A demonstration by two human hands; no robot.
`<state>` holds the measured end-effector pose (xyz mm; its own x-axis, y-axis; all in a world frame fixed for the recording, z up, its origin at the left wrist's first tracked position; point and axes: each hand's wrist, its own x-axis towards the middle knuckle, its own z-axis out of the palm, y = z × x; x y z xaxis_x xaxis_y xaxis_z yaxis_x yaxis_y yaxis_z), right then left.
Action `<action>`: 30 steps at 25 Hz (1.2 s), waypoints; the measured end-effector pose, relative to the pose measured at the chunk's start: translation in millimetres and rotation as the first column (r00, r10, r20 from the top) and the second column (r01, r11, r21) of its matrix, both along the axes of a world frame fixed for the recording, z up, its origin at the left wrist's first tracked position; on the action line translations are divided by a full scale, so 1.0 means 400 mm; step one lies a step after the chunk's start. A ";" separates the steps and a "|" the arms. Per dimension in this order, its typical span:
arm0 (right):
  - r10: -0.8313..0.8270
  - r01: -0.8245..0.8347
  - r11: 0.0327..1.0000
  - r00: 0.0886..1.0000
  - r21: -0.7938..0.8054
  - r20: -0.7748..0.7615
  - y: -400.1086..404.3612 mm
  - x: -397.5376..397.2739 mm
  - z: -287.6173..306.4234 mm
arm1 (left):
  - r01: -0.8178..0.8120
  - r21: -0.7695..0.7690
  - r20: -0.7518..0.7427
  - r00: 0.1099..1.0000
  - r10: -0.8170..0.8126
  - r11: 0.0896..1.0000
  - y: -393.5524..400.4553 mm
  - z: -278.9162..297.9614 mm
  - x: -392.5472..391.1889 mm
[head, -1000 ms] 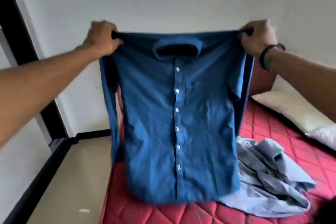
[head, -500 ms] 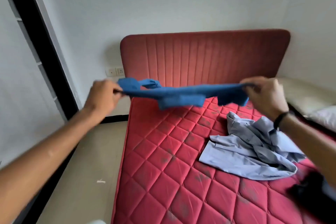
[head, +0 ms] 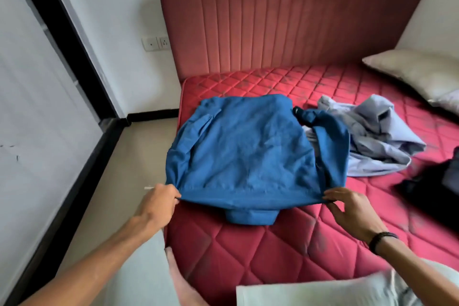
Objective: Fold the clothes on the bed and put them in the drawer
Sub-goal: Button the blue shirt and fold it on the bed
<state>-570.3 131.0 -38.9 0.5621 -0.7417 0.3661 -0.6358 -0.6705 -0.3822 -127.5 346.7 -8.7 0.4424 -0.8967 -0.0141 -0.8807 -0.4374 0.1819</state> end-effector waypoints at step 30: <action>-0.212 0.313 0.870 0.935 0.381 -0.284 0.069 0.140 -0.157 | 0.198 -0.098 -0.028 0.979 -0.201 0.975 -0.202 -0.266 -0.475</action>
